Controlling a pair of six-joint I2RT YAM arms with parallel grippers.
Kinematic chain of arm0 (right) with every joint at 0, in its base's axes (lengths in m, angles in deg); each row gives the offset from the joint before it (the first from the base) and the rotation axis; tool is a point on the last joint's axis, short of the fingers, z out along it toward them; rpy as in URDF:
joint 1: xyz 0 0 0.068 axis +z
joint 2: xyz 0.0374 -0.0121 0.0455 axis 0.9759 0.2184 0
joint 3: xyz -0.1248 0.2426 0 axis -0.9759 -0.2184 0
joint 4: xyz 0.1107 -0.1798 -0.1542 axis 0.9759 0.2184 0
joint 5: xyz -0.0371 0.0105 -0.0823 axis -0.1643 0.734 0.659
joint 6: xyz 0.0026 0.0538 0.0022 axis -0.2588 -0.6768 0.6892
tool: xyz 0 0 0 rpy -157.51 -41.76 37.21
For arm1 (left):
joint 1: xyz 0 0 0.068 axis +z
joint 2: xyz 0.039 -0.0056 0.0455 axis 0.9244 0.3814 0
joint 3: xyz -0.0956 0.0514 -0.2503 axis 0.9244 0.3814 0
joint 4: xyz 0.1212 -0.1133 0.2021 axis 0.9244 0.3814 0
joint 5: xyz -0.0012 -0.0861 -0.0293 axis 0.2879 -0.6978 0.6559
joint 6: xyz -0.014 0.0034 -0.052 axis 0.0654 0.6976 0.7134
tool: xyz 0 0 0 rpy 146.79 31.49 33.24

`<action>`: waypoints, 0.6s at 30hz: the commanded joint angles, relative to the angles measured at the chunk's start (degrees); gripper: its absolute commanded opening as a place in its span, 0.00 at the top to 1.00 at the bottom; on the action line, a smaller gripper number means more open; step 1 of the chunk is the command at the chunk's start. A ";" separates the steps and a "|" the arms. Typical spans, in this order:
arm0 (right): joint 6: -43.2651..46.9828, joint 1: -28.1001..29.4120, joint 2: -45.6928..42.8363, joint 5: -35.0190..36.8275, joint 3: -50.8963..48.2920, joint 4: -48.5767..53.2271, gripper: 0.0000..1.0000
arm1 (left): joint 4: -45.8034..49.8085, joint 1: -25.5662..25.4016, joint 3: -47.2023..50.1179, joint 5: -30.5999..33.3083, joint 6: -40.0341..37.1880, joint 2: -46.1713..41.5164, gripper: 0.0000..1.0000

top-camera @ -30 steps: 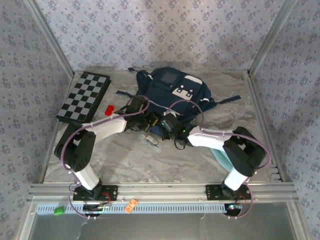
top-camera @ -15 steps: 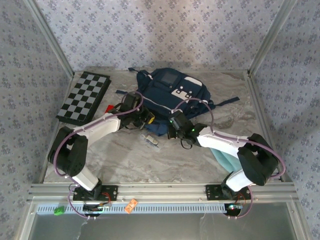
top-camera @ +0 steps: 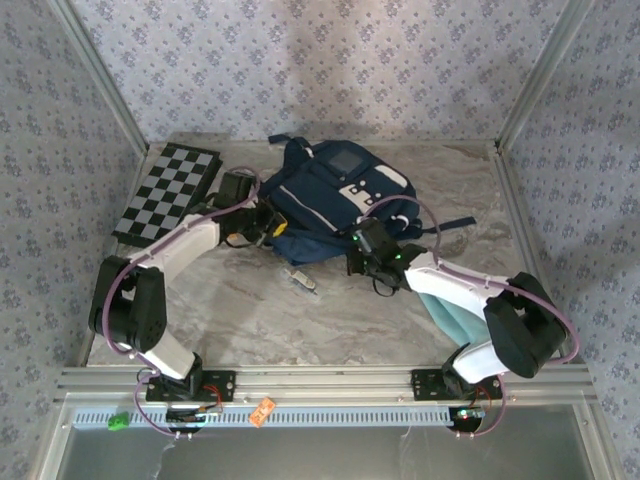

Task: Pack the student bag
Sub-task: Zip the student bag at the top-center of the table.

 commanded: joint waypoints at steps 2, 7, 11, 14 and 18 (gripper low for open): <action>0.28 4.06 2.89 -0.15 5.68 3.73 1.00 | 2.21 5.59 -6.22 2.43 -10.47 1.74 0.89; -2.34 6.14 6.82 -0.52 8.67 1.05 1.00 | -3.54 4.32 3.39 1.81 -5.88 -6.13 0.62; -3.03 6.33 9.14 -0.22 10.27 2.30 1.00 | -7.20 0.31 12.48 4.29 3.43 -12.94 0.49; -3.22 6.61 9.47 -0.34 9.93 1.88 1.00 | -12.18 -1.20 16.64 3.05 10.40 -13.74 0.40; -3.23 6.81 9.80 -0.17 10.14 2.12 1.00 | -13.71 -4.62 15.83 4.27 14.59 -10.95 0.36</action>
